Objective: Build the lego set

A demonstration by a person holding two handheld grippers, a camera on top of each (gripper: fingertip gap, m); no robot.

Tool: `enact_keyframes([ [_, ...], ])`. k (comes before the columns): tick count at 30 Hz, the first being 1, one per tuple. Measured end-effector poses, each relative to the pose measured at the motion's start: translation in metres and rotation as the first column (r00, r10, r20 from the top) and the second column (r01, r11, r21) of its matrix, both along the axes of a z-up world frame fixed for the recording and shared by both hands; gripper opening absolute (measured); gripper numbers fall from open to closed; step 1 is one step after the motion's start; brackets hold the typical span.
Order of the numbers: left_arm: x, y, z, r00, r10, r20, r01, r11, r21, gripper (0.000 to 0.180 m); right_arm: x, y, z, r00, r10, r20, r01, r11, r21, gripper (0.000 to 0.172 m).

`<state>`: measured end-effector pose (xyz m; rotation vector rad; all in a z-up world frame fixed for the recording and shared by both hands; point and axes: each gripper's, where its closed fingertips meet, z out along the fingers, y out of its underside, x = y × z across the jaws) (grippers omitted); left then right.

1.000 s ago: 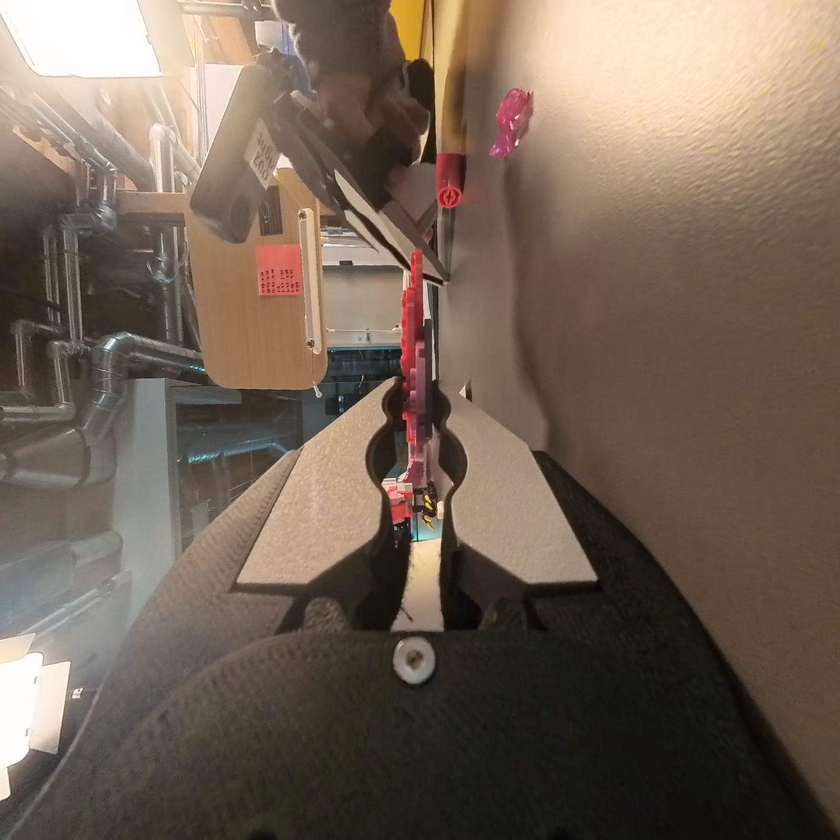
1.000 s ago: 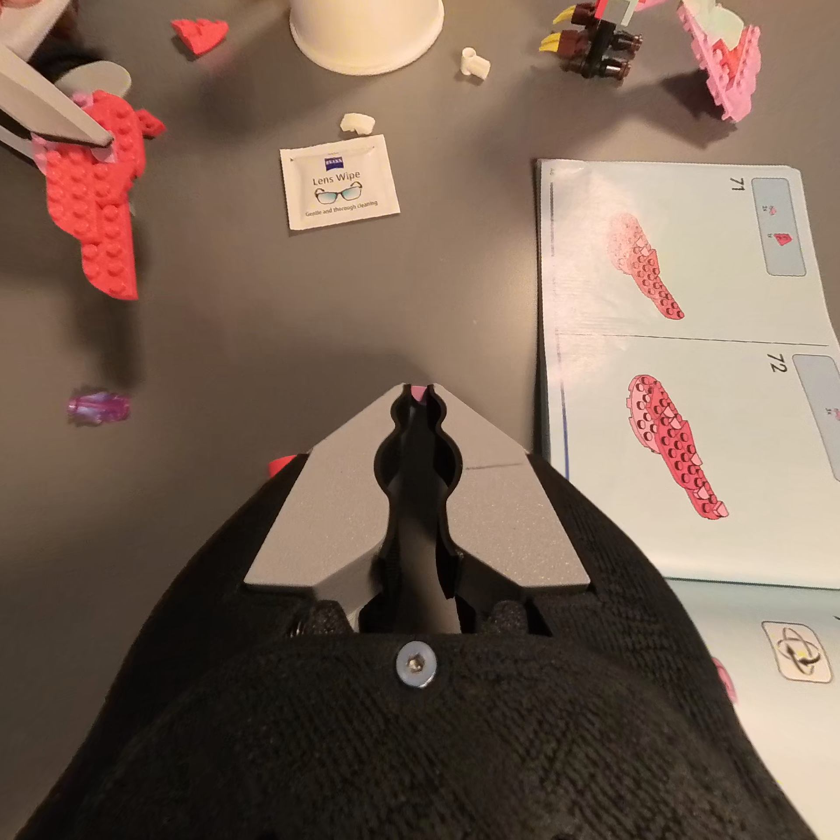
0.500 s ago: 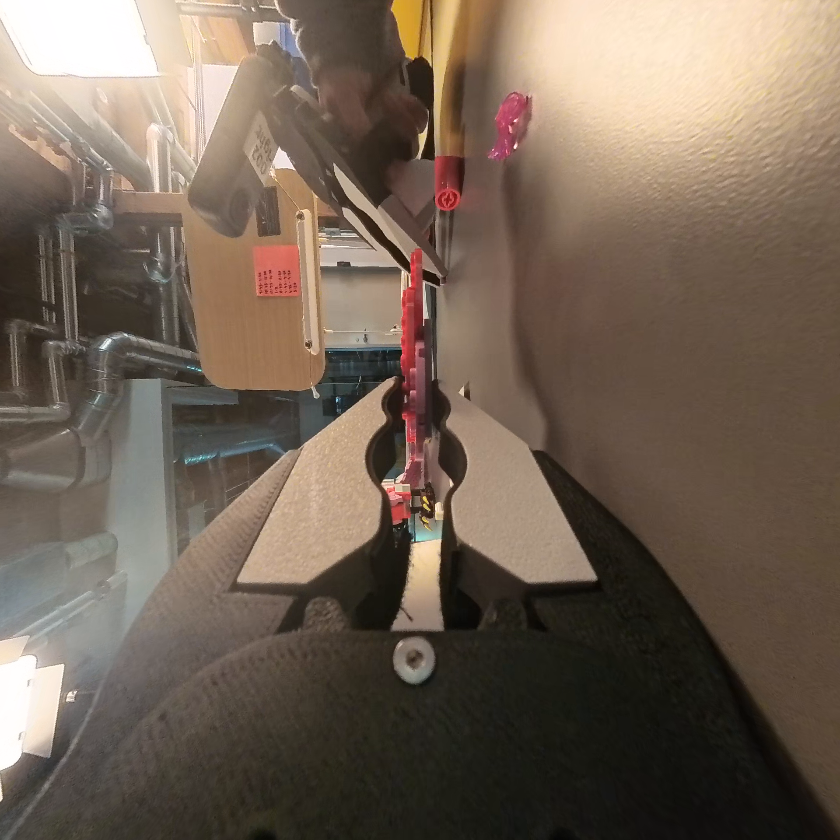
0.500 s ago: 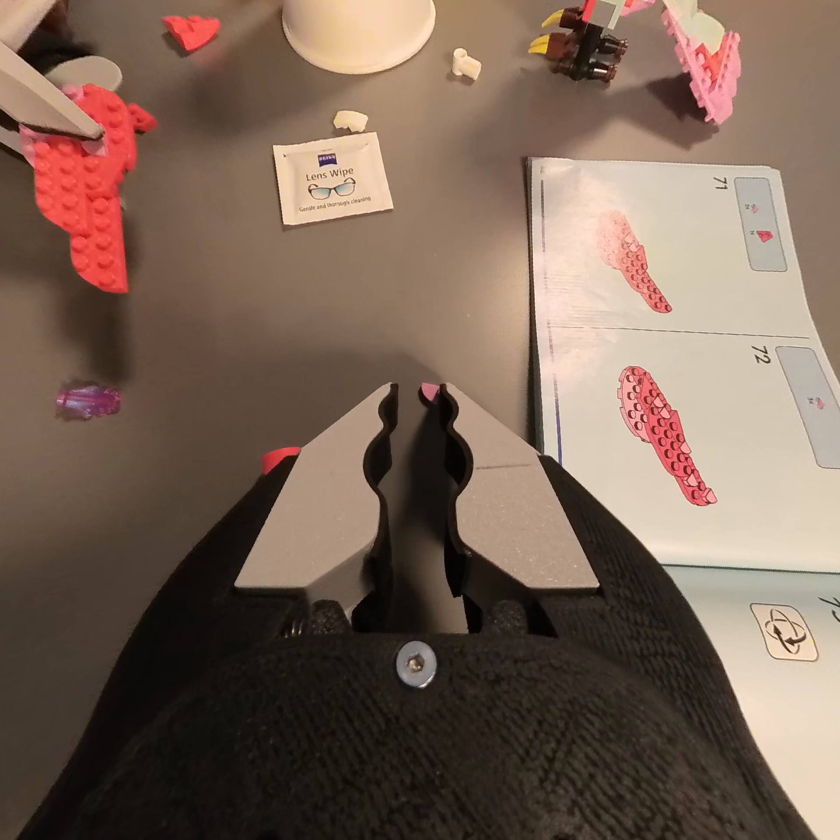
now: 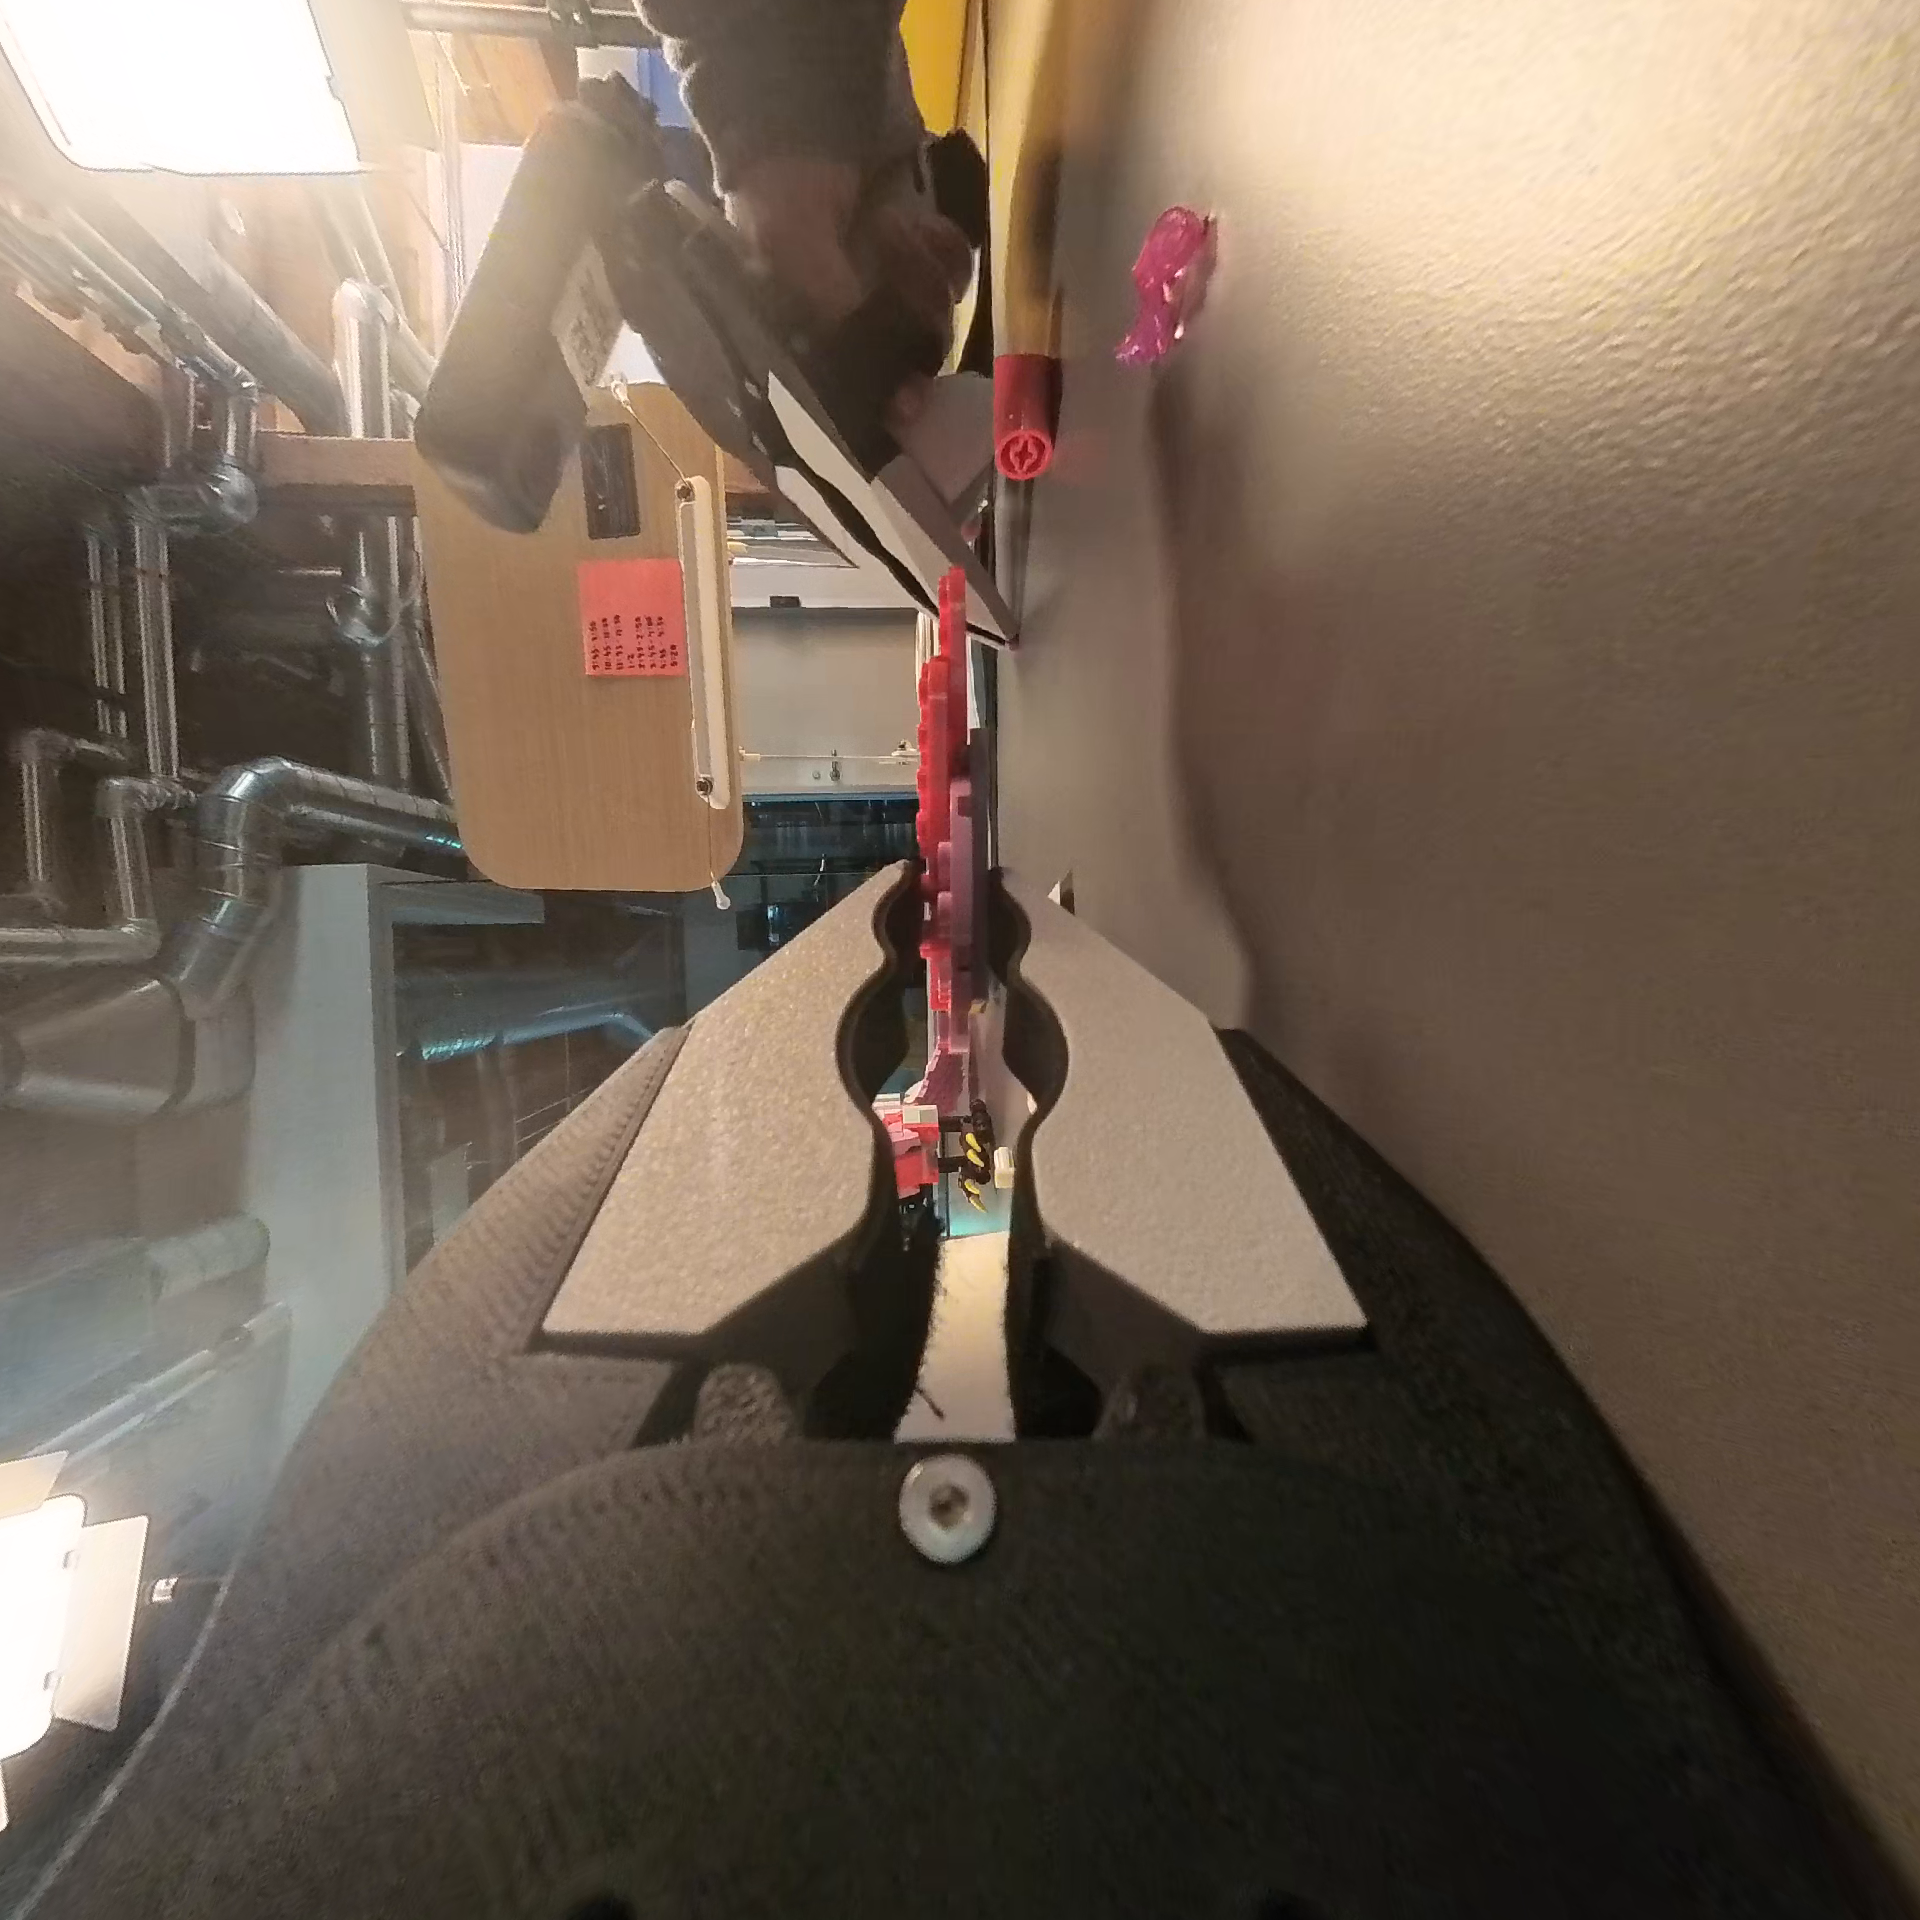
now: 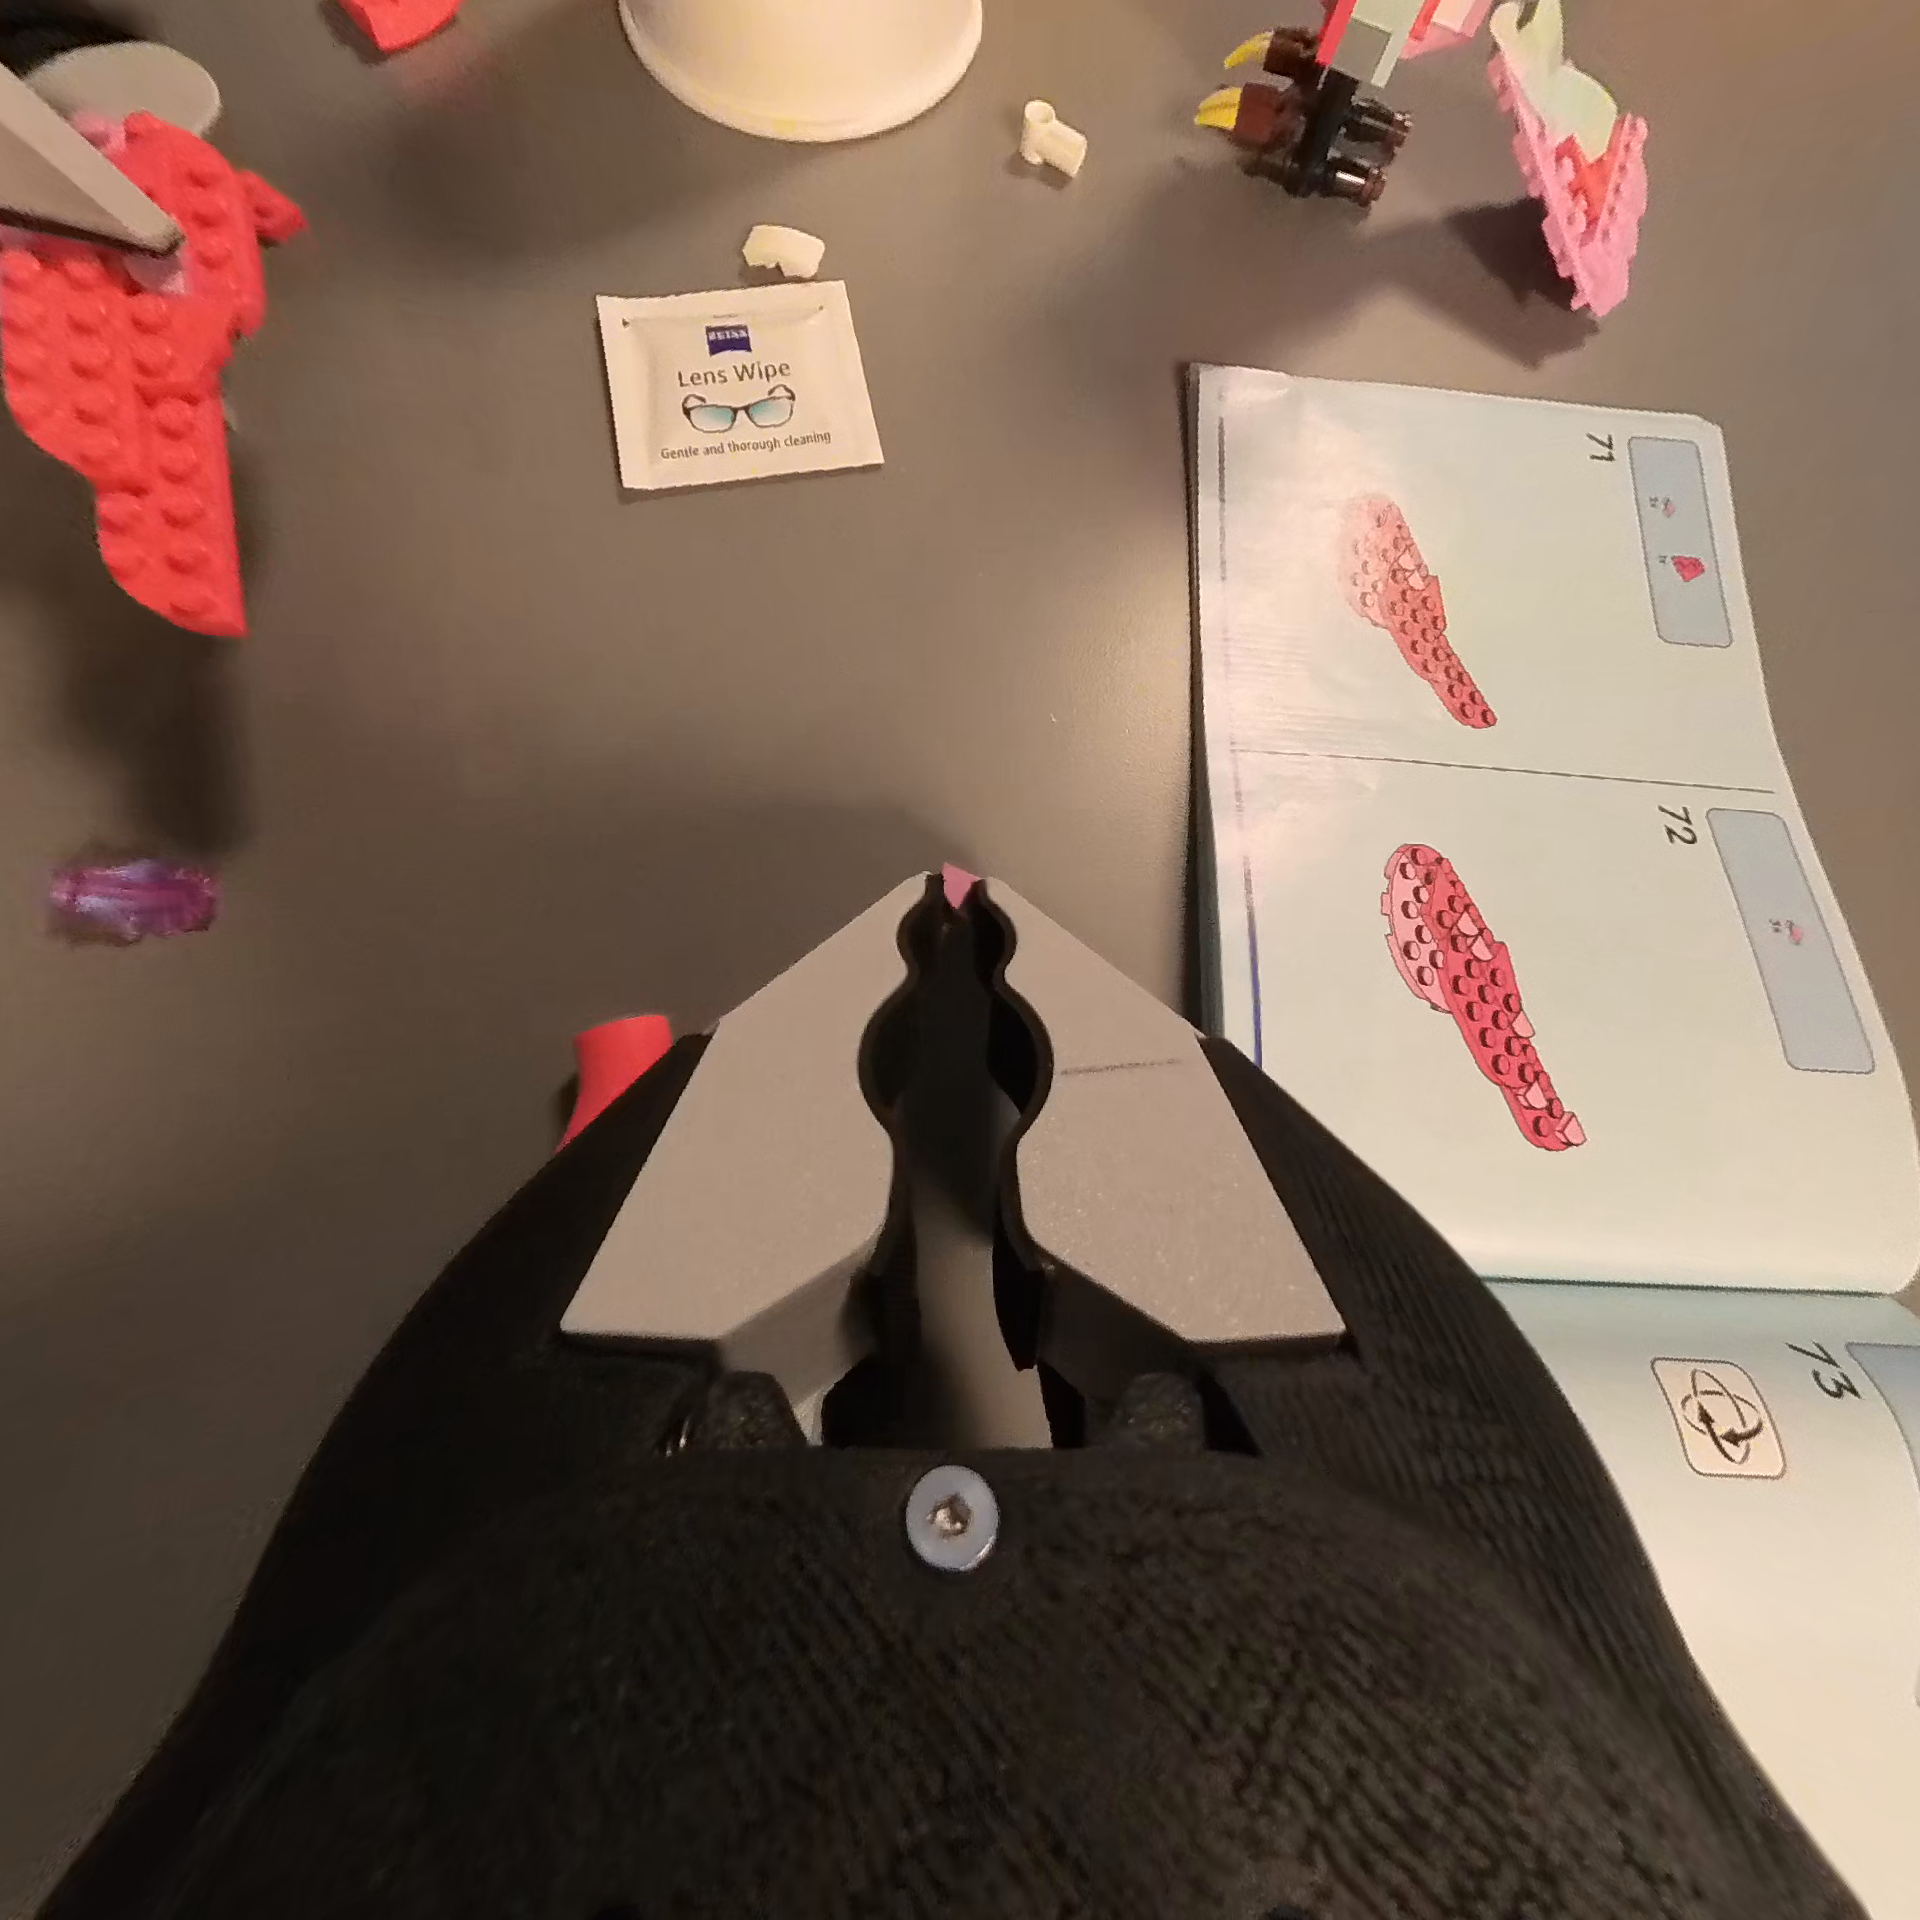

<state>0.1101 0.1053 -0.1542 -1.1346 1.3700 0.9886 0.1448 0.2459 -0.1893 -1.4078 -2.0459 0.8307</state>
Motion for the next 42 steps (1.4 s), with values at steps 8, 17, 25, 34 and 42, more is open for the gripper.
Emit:
enact_keyframes([
  [8,0.0,0.0,0.001,1.0,-0.002,-0.006,0.002,1.0,0.008,0.011,-0.002,-0.007,0.002,1.0,0.002,-0.018,-0.002,1.0,0.002,0.003],
  [17,0.003,-0.002,0.003,1.0,-0.019,-0.023,0.02,0.999,0.034,0.011,-0.013,-0.078,0.046,0.973,0.2,-0.114,-0.21,0.974,-0.081,0.002],
  [25,0.009,-0.007,0.012,0.998,-0.052,-0.036,0.056,0.993,0.1,0.011,-0.01,-0.144,0.061,0.903,0.425,-0.056,-0.429,0.899,-0.091,0.003],
  [34,0.012,-0.011,0.02,0.996,-0.074,-0.041,0.079,0.985,0.155,0.011,-0.003,-0.153,0.059,0.879,0.475,0.039,-0.473,0.88,-0.044,0.002],
  [42,0.014,-0.015,0.024,0.994,-0.082,-0.068,0.094,0.976,0.197,0.011,-0.003,-0.156,0.061,0.861,0.499,0.094,-0.499,0.866,-0.032,0.002],
])
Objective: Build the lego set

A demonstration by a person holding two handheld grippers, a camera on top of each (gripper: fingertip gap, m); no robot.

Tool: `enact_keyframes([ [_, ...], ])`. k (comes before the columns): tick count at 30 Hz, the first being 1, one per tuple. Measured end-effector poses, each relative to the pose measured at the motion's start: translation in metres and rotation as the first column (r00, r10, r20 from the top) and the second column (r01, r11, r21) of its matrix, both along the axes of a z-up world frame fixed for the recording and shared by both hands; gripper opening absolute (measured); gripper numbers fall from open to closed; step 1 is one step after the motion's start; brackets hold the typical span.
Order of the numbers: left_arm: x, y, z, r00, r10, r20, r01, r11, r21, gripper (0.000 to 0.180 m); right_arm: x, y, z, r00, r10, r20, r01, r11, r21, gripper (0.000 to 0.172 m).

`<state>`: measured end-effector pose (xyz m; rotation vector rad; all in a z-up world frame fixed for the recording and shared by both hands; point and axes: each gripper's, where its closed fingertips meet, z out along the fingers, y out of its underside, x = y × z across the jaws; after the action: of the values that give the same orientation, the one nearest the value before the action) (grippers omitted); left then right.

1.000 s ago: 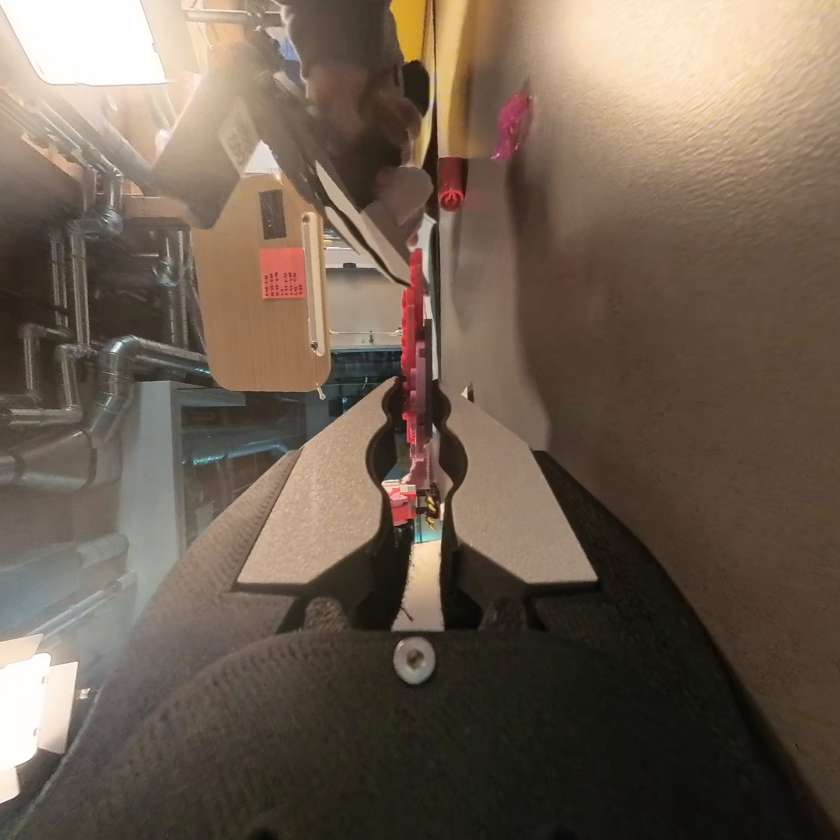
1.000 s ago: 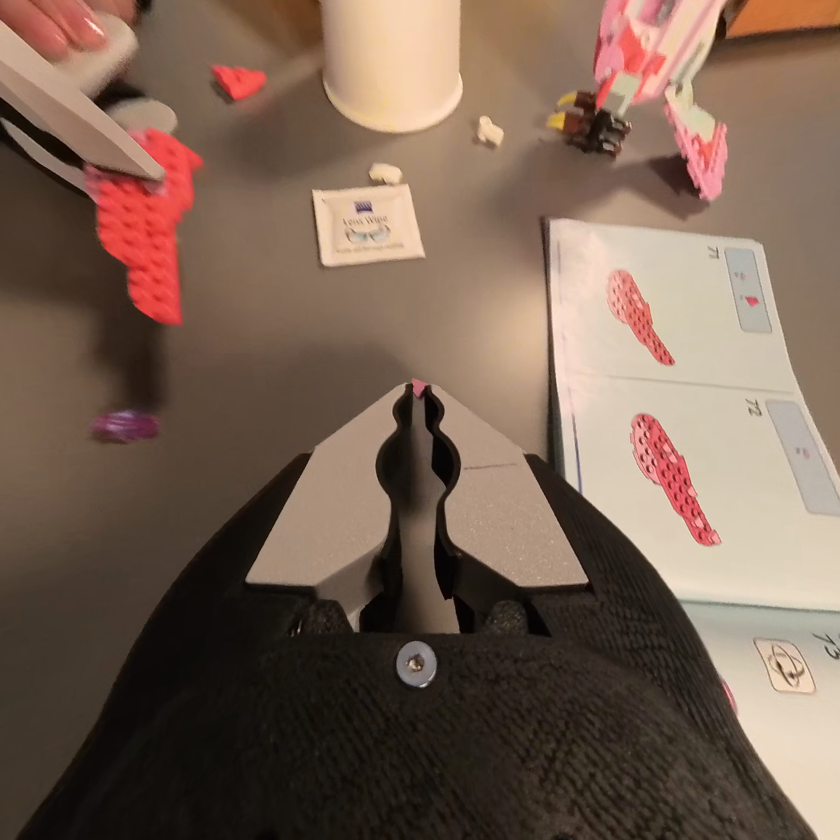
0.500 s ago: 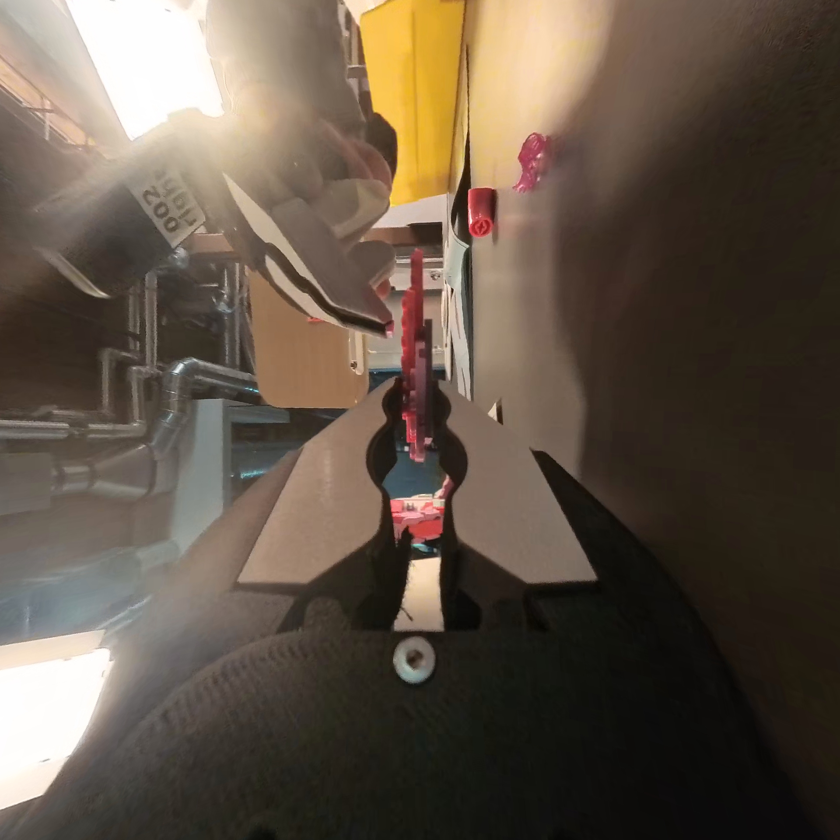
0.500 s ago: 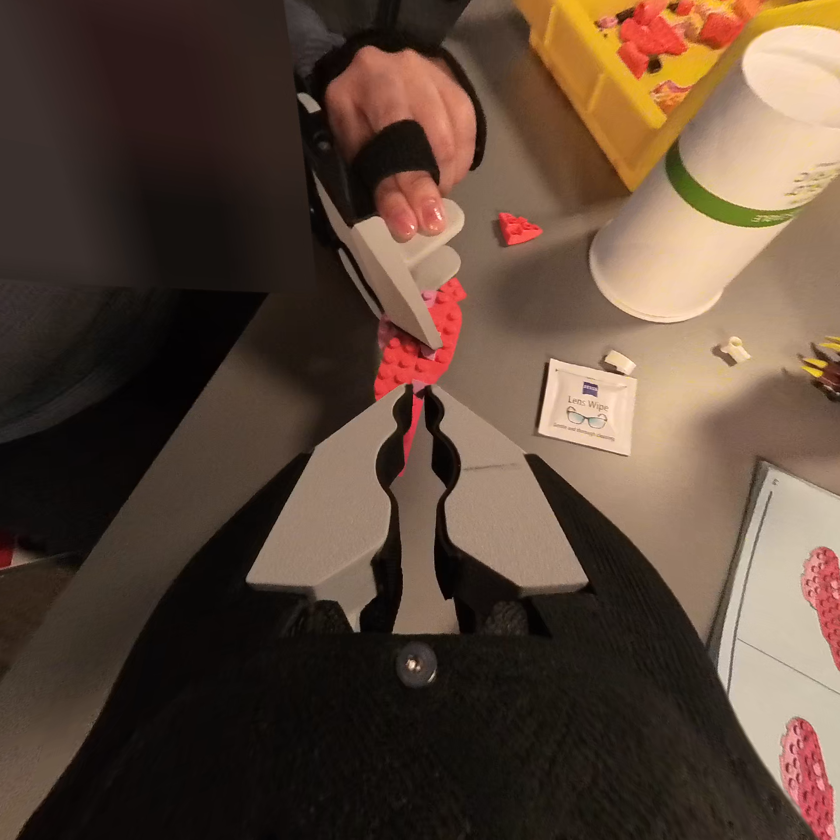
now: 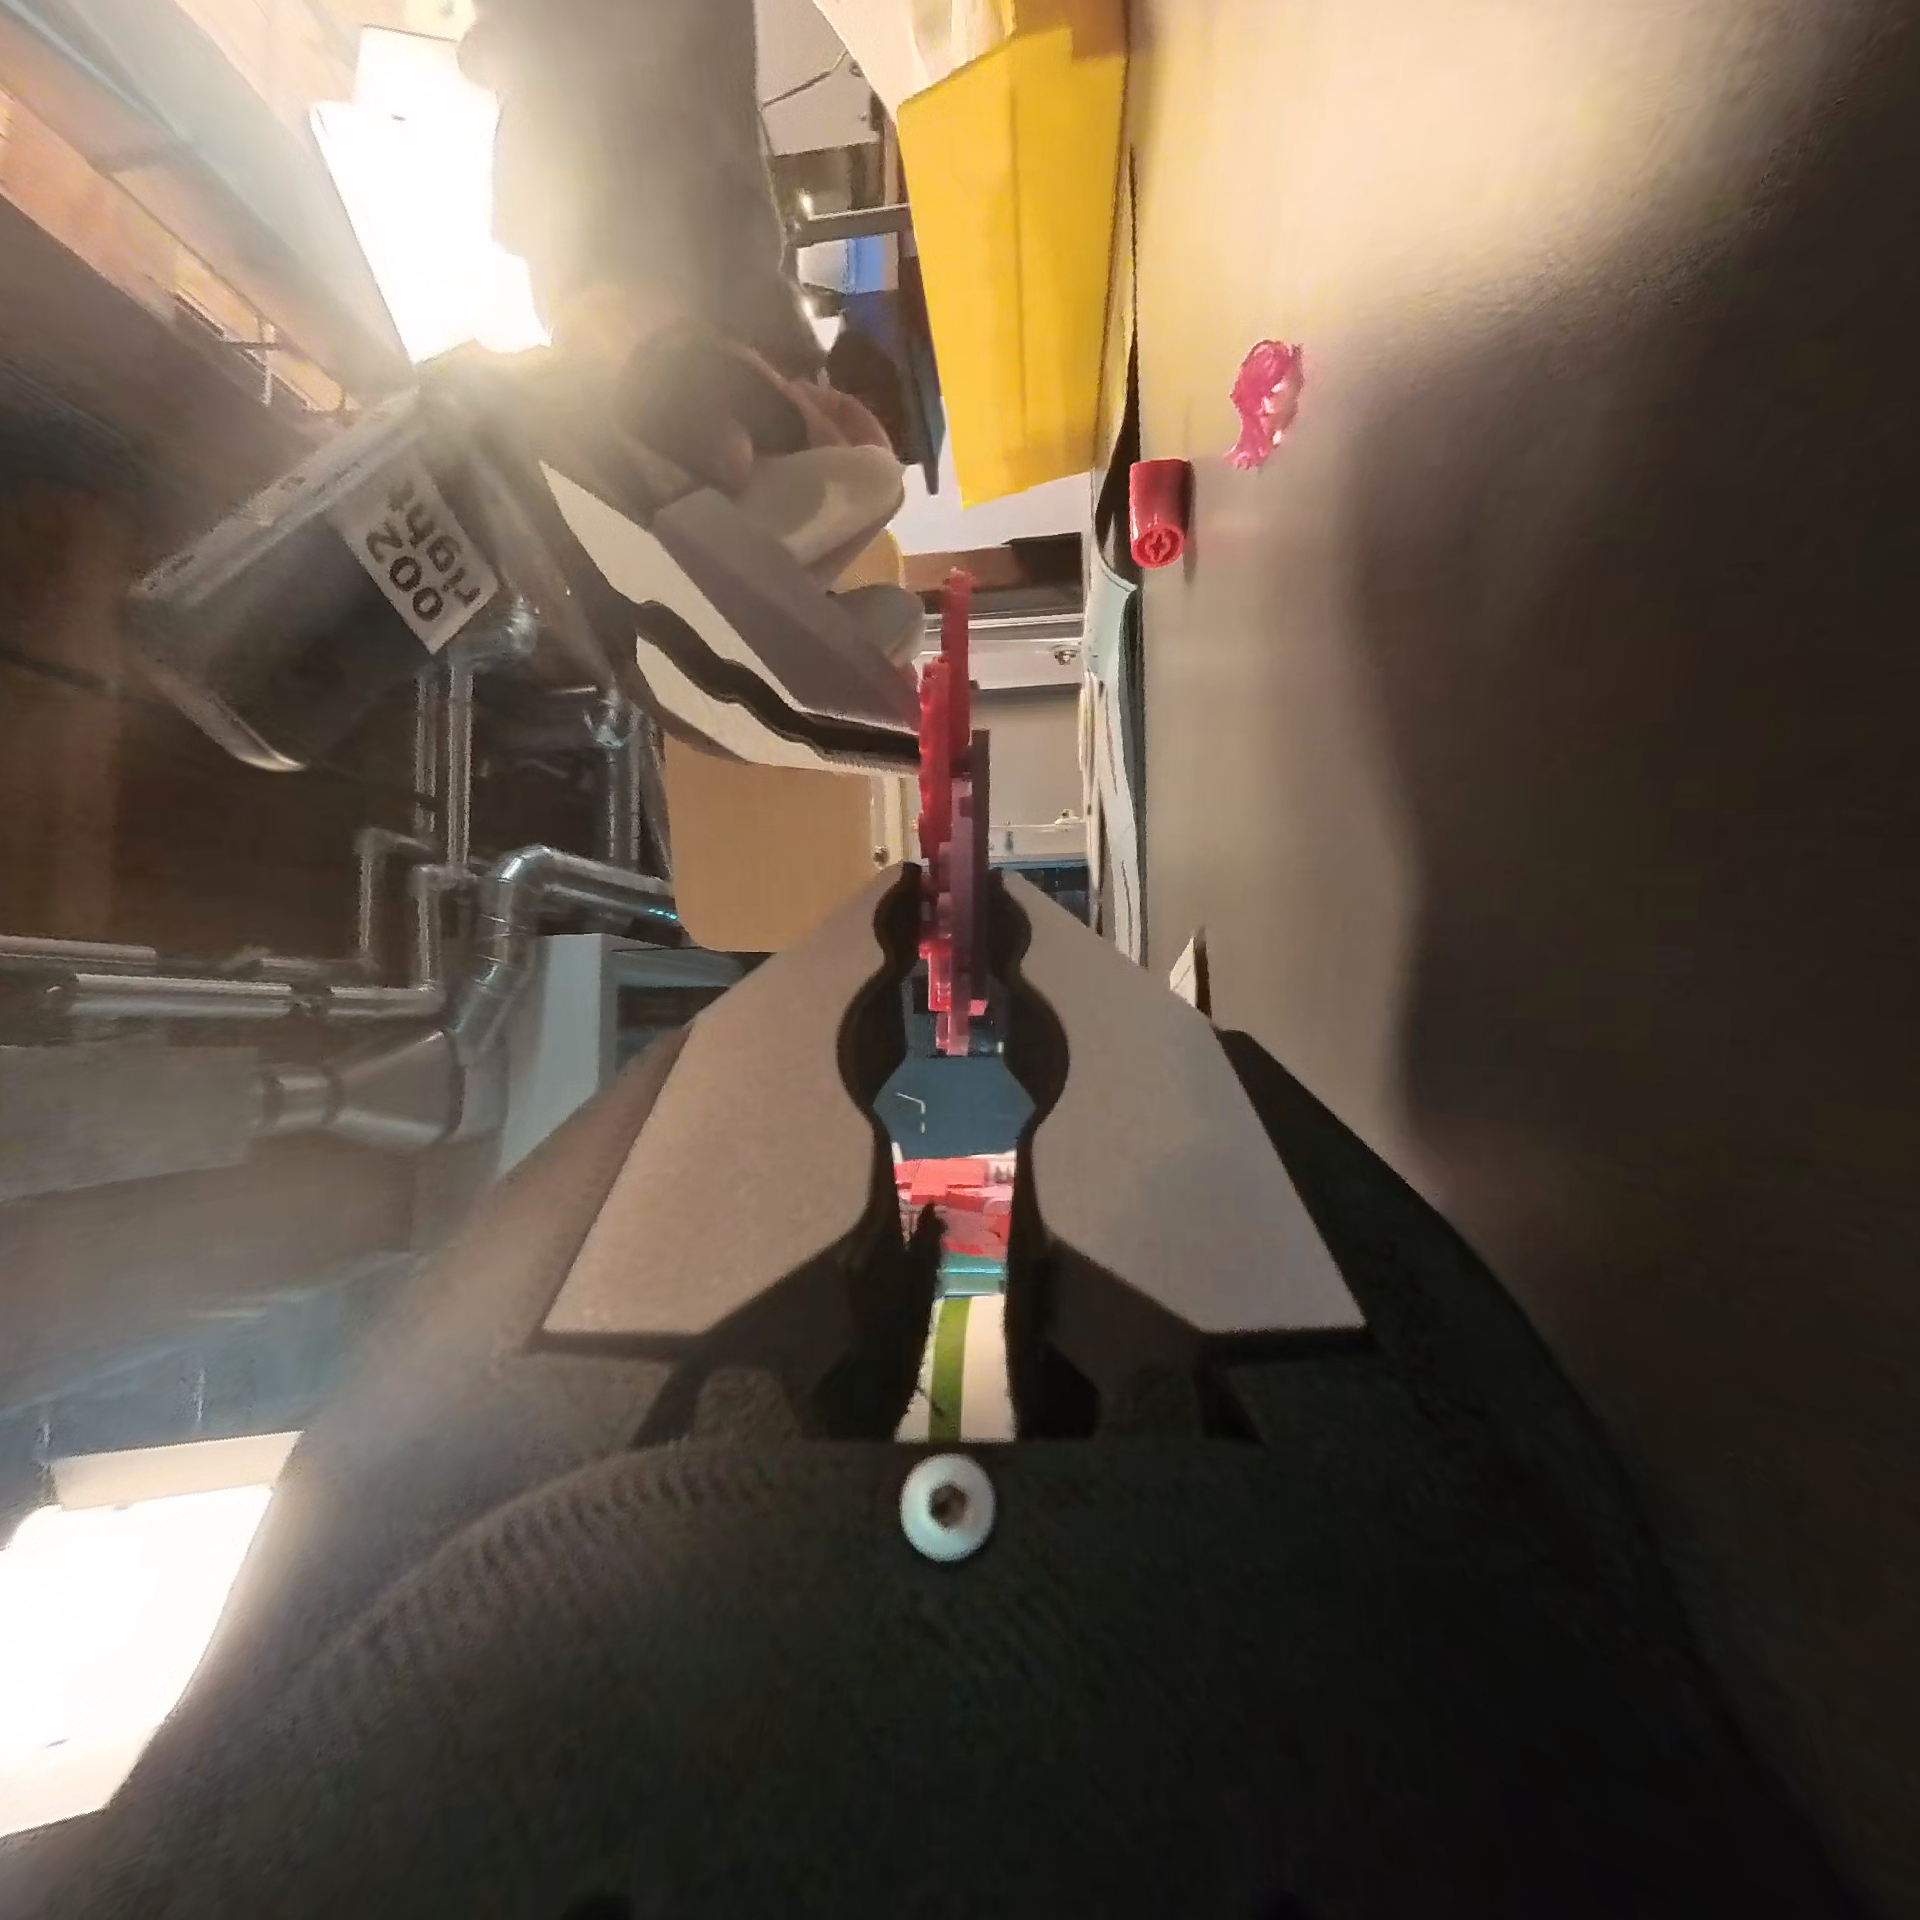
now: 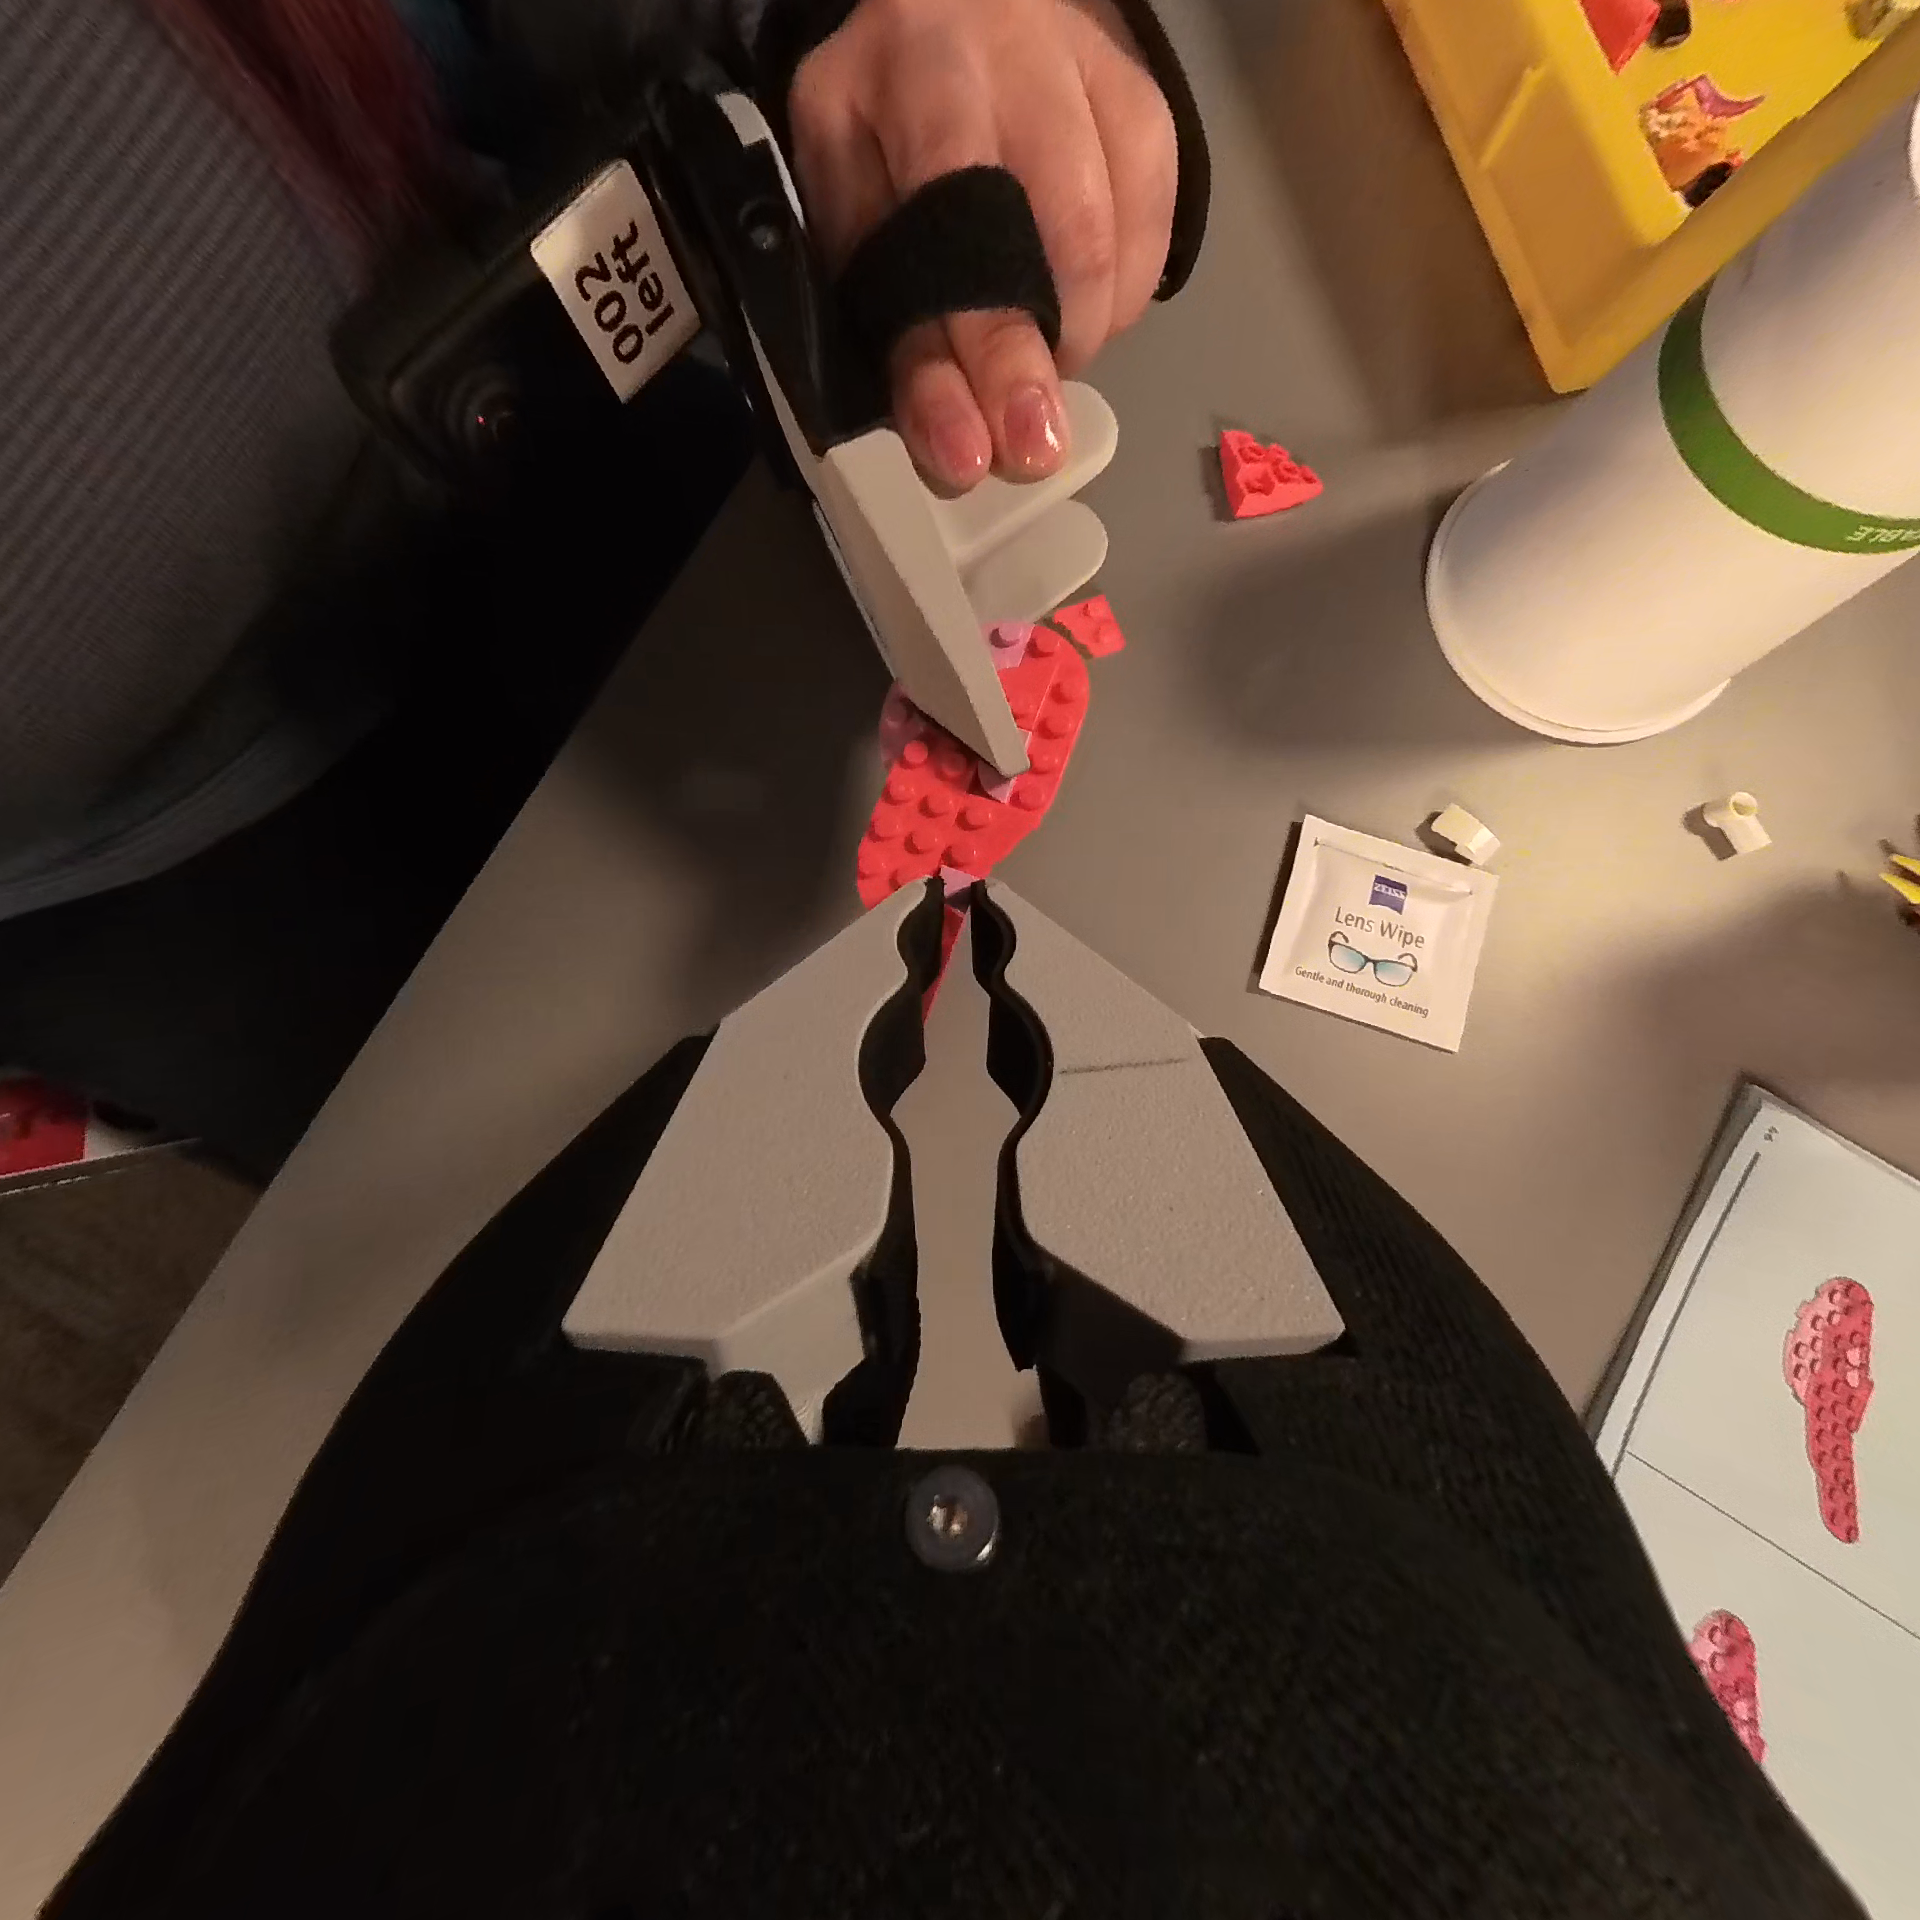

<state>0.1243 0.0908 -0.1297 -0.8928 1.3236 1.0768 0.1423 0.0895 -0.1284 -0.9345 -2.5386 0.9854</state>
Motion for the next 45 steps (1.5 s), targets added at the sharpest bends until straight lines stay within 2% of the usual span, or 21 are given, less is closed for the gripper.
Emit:
enact_keyframes([
  [23,0.0,-0.001,0.004,1.0,0.002,0.007,-0.002,1.0,0.022,0.011,0.001,-0.003,0.005,1.0,0.007,0.029,-0.008,0.999,0.033,0.008],
  [26,-0.003,0.001,0.004,1.0,0.015,0.016,-0.015,1.0,0.016,0.011,-0.002,-0.001,0.01,1.0,-0.017,-0.014,0.018,0.999,0.043,0.016],
  [30,-0.007,0.004,0.004,0.999,0.038,0.03,-0.038,0.999,0.001,0.011,-0.006,-0.004,0.019,0.984,-0.081,-0.159,0.096,0.992,0.086,0.045],
  [31,-0.007,0.004,0.003,0.999,0.042,0.034,-0.042,0.999,-0.004,0.011,-0.008,-0.003,0.018,0.97,-0.093,-0.226,0.128,0.981,0.144,0.057],
  [32,-0.008,0.005,0.003,0.998,0.045,0.036,-0.045,0.999,-0.006,0.011,-0.01,-0.002,0.017,0.951,-0.094,-0.294,0.161,0.963,0.214,0.061],
  [34,-0.009,0.005,0.003,0.998,0.051,0.041,-0.051,0.999,-0.011,0.011,-0.011,-0.003,0.012,0.911,-0.062,-0.407,0.222,0.907,0.358,0.064],
  [38,-0.01,0.006,0.003,0.997,0.058,0.049,-0.057,0.998,-0.02,0.011,-0.009,0.0,-0.002,0.863,0.023,-0.505,0.327,0.736,0.592,0.066],
  [40,-0.01,0.006,0.002,0.997,0.059,0.051,-0.057,0.998,-0.022,0.011,-0.009,0.001,-0.004,0.836,0.064,-0.545,0.368,0.671,0.644,0.061],
  [45,-0.01,0.006,0.002,0.997,0.059,0.054,-0.058,0.998,-0.027,0.011,-0.01,0.008,-0.008,0.805,0.089,-0.587,0.436,0.583,0.686,0.043],
])
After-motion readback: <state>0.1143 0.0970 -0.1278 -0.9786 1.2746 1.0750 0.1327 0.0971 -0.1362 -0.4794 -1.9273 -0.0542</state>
